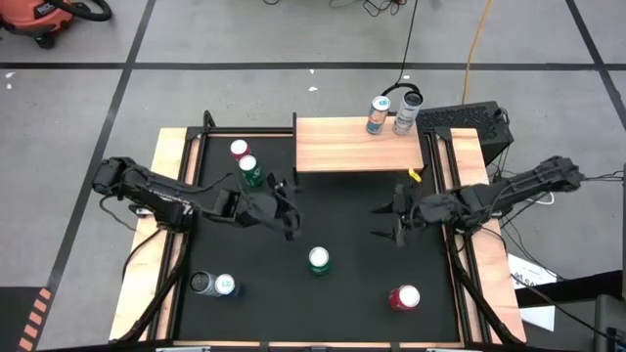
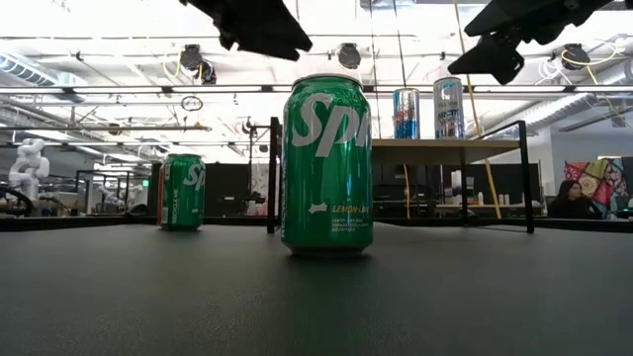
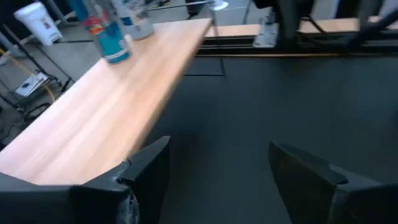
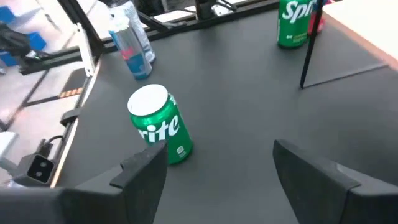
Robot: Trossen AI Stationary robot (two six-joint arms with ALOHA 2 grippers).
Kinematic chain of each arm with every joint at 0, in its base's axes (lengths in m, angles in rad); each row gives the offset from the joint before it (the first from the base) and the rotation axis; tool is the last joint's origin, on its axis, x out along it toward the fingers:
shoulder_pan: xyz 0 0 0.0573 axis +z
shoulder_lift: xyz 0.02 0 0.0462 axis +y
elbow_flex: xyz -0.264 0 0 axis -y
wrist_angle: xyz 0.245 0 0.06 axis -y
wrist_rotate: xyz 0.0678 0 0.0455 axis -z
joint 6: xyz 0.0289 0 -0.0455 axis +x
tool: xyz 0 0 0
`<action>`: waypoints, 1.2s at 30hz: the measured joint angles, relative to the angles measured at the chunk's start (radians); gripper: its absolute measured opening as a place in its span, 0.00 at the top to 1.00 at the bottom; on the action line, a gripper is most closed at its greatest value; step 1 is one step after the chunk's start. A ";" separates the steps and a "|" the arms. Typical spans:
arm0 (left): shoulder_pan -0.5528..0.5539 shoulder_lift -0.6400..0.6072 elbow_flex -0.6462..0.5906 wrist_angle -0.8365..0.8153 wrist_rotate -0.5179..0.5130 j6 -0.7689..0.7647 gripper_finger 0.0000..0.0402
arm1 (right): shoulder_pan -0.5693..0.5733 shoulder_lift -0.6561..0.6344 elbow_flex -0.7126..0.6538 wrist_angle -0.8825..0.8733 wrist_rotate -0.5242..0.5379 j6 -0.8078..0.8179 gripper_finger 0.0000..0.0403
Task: Place canned beverage on shelf
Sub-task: Put the bottom green soda can on the shelf
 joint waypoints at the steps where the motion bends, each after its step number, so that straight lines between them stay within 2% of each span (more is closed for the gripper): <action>1: -0.020 0.000 0.000 -0.006 -0.005 -0.008 0.37 | 0.029 0.020 0.000 0.007 0.039 0.018 0.31; 7: -0.146 -0.010 0.000 -0.084 -0.041 -0.053 0.41 | 0.170 0.177 0.000 0.125 0.242 0.105 0.31; 14: -0.281 -0.019 -0.015 -0.127 -0.115 -0.079 0.42 | 0.218 0.394 0.000 0.462 0.244 0.079 0.31; 19: -0.321 -0.032 -0.111 -0.084 -0.117 -0.139 0.42 | 0.215 0.526 0.009 0.657 0.246 -0.053 0.31; 23: -0.329 -0.069 -0.218 -0.018 -0.115 -0.202 0.42 | 0.198 0.606 0.064 0.670 0.250 -0.125 0.28; 28: -0.330 -0.096 -0.348 0.187 -0.080 -0.209 0.42 | 0.182 0.676 0.152 0.663 0.247 -0.171 0.22; 30: -0.327 -0.094 -0.390 0.263 -0.055 -0.209 0.42 | 0.170 0.700 0.179 0.657 0.239 -0.167 0.20; 36: -0.323 -0.090 -0.455 0.345 -0.026 -0.206 0.42 | 0.142 0.790 0.273 0.597 0.165 -0.120 0.15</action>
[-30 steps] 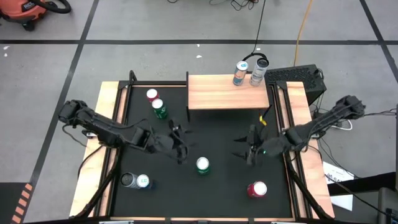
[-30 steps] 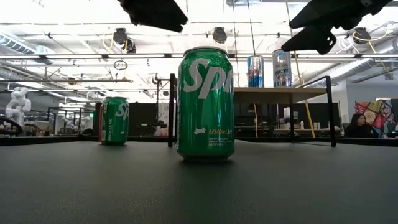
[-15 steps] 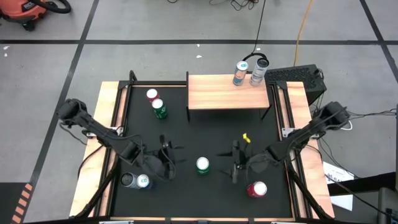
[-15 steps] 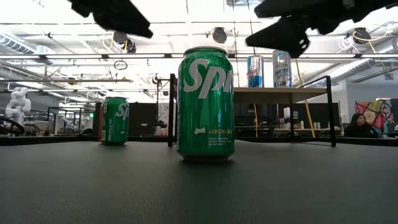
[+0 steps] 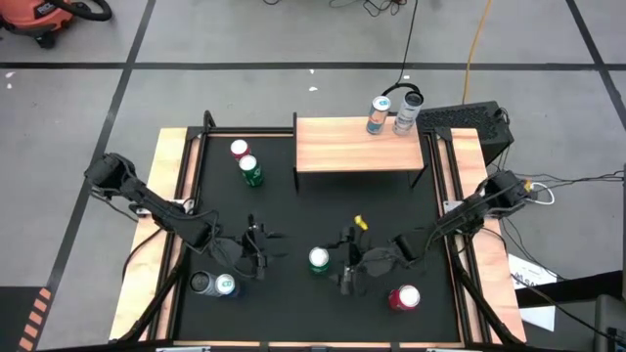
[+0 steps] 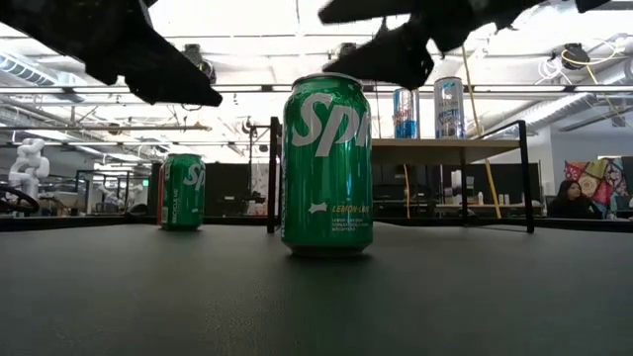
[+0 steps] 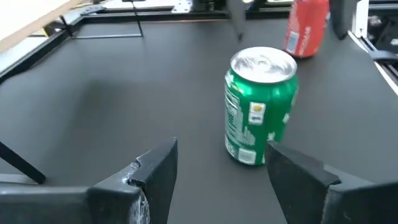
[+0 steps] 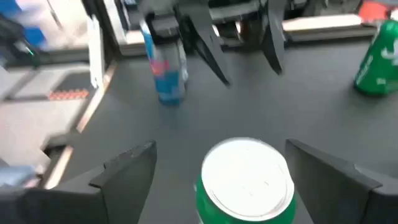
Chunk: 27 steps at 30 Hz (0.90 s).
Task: Place canned beverage on shelf
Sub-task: Put the bottom green soda can on the shelf
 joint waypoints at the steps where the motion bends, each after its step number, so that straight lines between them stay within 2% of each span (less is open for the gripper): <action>1: 0.000 0.004 0.001 0.005 0.005 0.000 0.42 | -0.005 0.013 0.015 -0.037 0.001 0.006 0.15; 5: 0.001 0.011 0.001 0.004 0.024 0.005 0.42 | -0.028 0.063 0.075 -0.148 0.004 0.040 0.15; 12: 0.007 0.014 0.001 0.004 0.068 -0.003 0.42 | -0.051 0.110 0.120 -0.227 -0.019 0.096 0.15; 15: 0.008 0.021 0.001 0.013 0.083 -0.003 0.42 | -0.064 0.109 0.120 -0.269 -0.026 0.174 0.19; 20: 0.014 0.083 0.001 0.100 0.088 -0.004 0.42 | -0.066 0.109 0.120 -0.273 -0.021 0.185 0.28; 27: 0.050 0.173 0.001 0.146 0.088 -0.003 0.29 | -0.076 0.043 0.144 -0.345 -0.031 0.149 0.28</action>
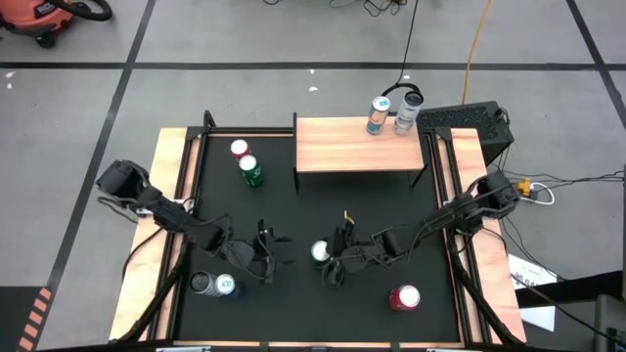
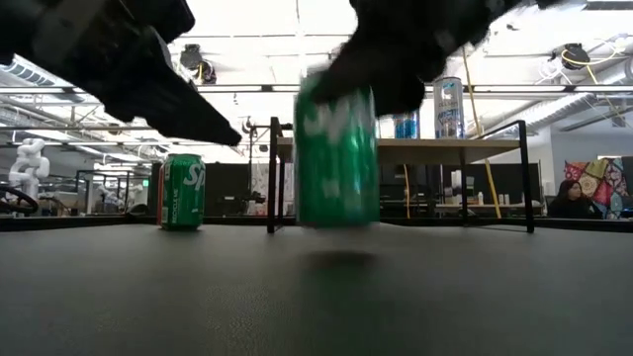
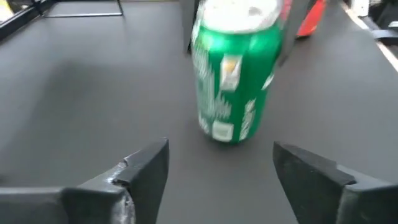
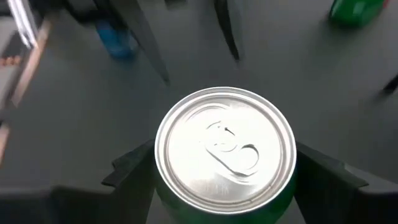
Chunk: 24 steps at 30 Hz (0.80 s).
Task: Place canned beverage on shelf
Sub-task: Put the bottom green soda can on the shelf
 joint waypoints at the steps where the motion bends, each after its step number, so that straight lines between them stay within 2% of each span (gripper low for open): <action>1: 0.007 0.004 0.000 -0.001 0.000 0.000 0.27 | -0.005 -0.020 0.013 -0.014 0.000 -0.014 0.27; 4: 0.026 0.003 0.000 0.001 0.000 0.001 0.22 | -0.033 -0.091 0.047 -0.070 0.005 -0.054 0.27; 9: 0.055 -0.005 0.000 0.003 0.010 0.033 0.22 | -0.121 -0.197 0.101 -0.215 0.007 -0.135 0.27; 15: 0.104 -0.005 0.000 0.008 0.025 0.061 0.22 | -0.316 -0.280 0.194 -0.382 0.034 -0.191 0.27; 19: 0.145 -0.011 0.003 0.015 0.054 0.055 0.22 | -0.452 -0.287 0.228 -0.408 0.030 -0.243 0.27; 24: 0.168 -0.011 0.003 0.013 0.073 0.052 0.22 | -0.632 -0.288 0.248 -0.426 -0.098 -0.262 0.27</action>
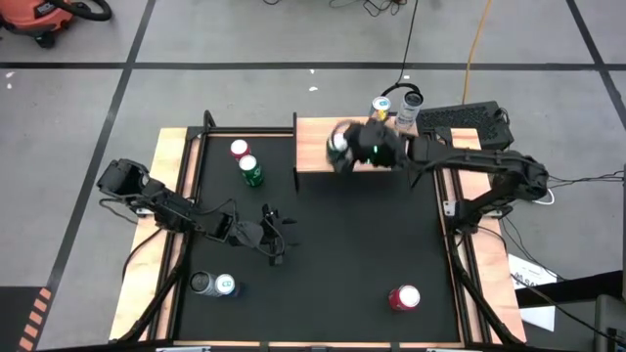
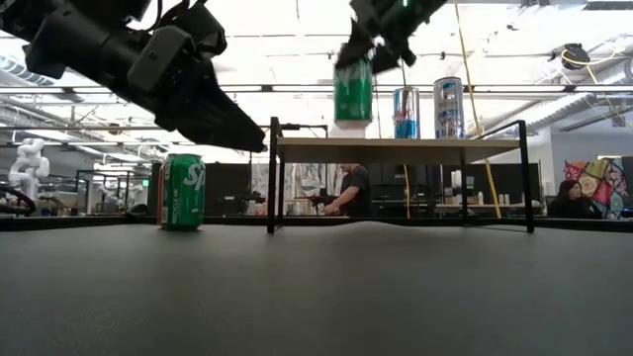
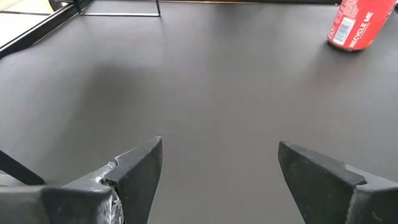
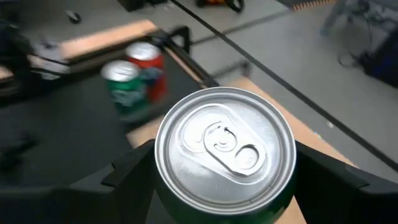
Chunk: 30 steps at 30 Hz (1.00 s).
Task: Place canned beverage on shelf
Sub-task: Put the bottom green soda can on the shelf
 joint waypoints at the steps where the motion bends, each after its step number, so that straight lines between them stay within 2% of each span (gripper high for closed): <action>1: 0.000 0.000 0.000 -0.002 0.000 0.000 0.22 | -0.035 0.002 -0.001 -0.006 -0.018 -0.004 0.27; 7: 0.004 0.000 0.000 -0.009 0.001 0.000 0.22 | -0.210 0.000 -0.002 0.010 -0.112 -0.044 0.27; 12: 0.004 0.000 0.000 -0.024 0.002 0.000 0.22 | -0.284 0.028 -0.002 0.054 -0.216 -0.056 0.27; 20: 0.004 0.000 0.000 -0.040 0.002 0.000 0.22 | -0.301 0.068 -0.001 0.050 -0.241 -0.069 0.27; 30: 0.004 0.000 0.000 -0.044 0.002 0.000 0.22 | -0.247 0.066 -0.001 0.046 -0.241 -0.068 0.27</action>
